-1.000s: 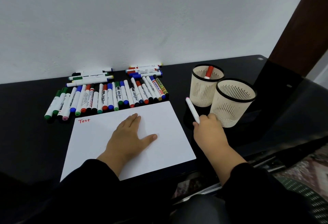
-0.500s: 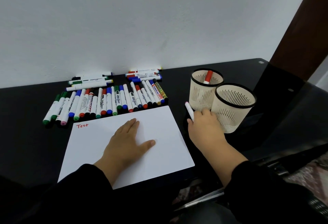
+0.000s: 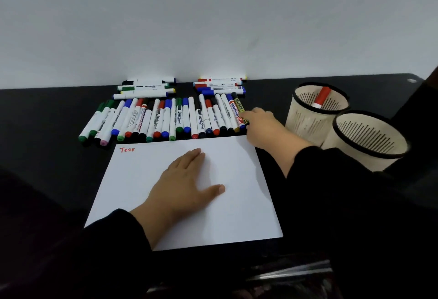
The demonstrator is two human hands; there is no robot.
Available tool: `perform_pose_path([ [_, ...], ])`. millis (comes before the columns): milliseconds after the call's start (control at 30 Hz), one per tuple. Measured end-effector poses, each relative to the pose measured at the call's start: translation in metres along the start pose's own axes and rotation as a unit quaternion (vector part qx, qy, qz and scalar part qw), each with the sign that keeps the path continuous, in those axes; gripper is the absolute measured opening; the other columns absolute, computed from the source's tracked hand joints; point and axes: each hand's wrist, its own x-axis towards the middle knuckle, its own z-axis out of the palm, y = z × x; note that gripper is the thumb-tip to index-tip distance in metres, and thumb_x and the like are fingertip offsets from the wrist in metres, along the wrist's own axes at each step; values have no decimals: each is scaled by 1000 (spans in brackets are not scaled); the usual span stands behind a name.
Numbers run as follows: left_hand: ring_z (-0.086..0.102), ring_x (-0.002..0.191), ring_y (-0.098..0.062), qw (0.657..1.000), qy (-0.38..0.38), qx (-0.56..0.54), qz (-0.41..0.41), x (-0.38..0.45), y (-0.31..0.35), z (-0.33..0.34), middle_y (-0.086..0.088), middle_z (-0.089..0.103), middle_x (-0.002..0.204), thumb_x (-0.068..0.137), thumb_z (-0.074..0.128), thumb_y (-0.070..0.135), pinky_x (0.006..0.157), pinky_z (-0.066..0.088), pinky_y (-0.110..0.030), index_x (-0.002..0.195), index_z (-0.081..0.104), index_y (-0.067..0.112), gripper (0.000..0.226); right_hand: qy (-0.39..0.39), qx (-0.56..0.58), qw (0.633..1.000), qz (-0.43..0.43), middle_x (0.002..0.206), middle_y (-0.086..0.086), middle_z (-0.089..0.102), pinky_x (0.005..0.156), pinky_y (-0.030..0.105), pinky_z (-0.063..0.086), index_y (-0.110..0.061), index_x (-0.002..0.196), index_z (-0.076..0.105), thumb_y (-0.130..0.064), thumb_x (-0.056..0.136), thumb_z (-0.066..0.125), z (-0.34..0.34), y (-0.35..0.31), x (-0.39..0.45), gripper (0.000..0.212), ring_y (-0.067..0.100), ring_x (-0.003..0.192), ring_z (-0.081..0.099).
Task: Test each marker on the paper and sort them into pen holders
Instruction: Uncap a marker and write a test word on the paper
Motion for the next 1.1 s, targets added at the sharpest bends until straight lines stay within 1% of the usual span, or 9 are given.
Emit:
perform_pose_path([
  [167,2,142,-6,1000,4,4,3,1,-2,1,15,-1,156,83,42,68,113,4,-25,150,7,25,87,9,-15,999,38,120,10,47,81,31,44,-10,129,52,-15,93,50,5,-2,14,36,25,107,50],
  [300,1,143,-6,1000,-2,6,3,1,-3,1,15,-1,156,83,41,68,113,4,-24,150,6,25,88,29,23,996,87,113,9,54,72,30,43,-11,119,53,-19,93,54,6,4,10,27,22,94,53],
  [400,0,143,-6,1000,-5,5,1,0,-2,0,15,-2,156,82,41,69,113,4,-25,151,5,26,88,38,41,992,109,112,9,57,68,30,41,-10,117,50,-17,91,58,5,6,10,27,22,87,51],
  [500,1,143,-6,1000,-7,2,0,0,-1,0,15,-2,156,83,41,69,113,4,-24,150,5,25,88,17,43,990,133,113,10,58,68,30,43,-7,117,51,-14,91,58,0,4,11,29,24,93,57],
  [567,1,143,-6,1000,-7,0,0,-1,-2,0,15,-2,156,82,42,69,114,4,-25,150,6,25,89,14,40,989,138,111,11,59,68,29,42,-6,114,54,-13,91,57,-2,2,11,24,24,88,55],
  [667,1,143,-7,1000,-10,-1,-4,-1,-1,0,14,-2,156,83,43,68,114,4,-25,150,6,24,89,59,55,988,135,108,10,58,66,29,43,-6,111,57,-15,92,56,-2,2,6,21,22,83,52],
  [833,3,143,-8,1000,-26,-12,-9,-2,1,-4,12,1,157,84,45,66,114,6,-26,151,7,22,89,107,98,985,95,110,7,54,76,31,51,-10,116,58,-20,93,54,-1,-7,-19,25,21,92,58],
  [967,18,141,-10,992,-4,-126,-28,0,2,-11,6,20,155,87,54,53,112,15,-26,148,21,22,76,138,204,965,86,106,5,62,70,31,52,-14,116,63,-18,90,54,-6,-20,-57,27,19,86,60],
  [1100,36,132,-12,952,103,-275,-85,-7,-1,-29,3,36,147,91,54,39,104,30,-28,144,33,23,59,123,364,918,95,91,-2,66,51,21,42,-19,112,65,-17,87,56,-15,-31,-98,26,10,66,56],
])
